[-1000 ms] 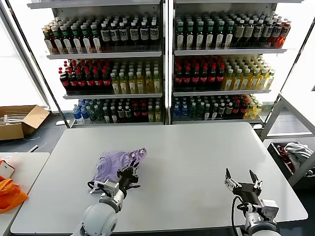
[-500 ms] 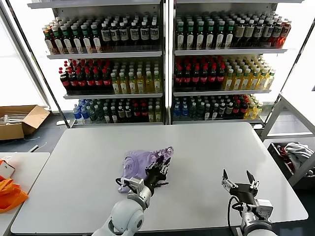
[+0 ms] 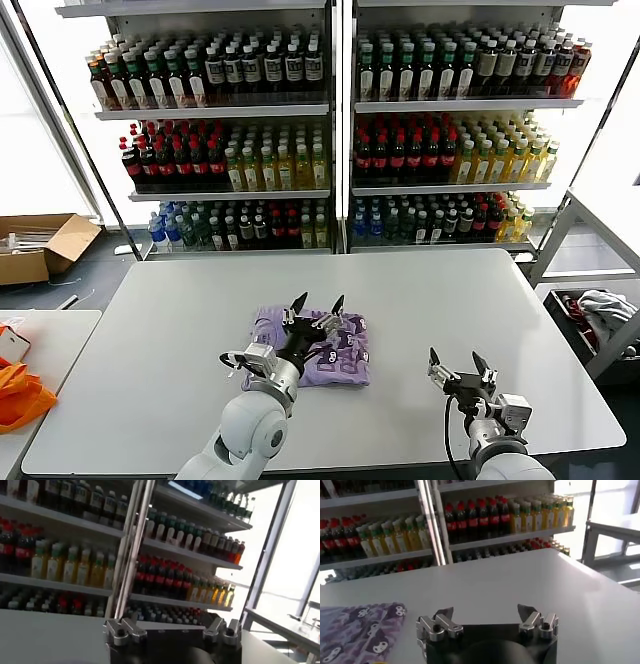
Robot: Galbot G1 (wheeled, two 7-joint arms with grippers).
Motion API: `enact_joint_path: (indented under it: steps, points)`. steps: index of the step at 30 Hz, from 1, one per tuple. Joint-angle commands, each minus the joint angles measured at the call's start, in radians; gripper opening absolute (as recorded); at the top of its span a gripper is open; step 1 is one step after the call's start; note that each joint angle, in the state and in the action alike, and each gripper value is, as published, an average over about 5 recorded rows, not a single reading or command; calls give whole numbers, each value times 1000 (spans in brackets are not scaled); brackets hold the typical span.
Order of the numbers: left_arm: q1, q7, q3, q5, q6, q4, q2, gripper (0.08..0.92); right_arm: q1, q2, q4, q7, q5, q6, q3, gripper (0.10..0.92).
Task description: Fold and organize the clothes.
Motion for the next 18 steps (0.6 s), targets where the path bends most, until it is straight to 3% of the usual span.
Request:
enact_joint_path:
  steps: [1, 9, 18]
  points:
    - [79, -66, -139, 135, 69, -103, 44, 805, 146, -37, -45, 56, 252, -89, -225, 823]
    - [190, -72, -225, 168, 86, -172, 65, 823, 202, -78, -103, 140, 362, -90, -393, 817]
    - [217, -80, -257, 161, 102, -164, 70, 822, 247, -73, -211, 198, 465, -90, -409, 598]
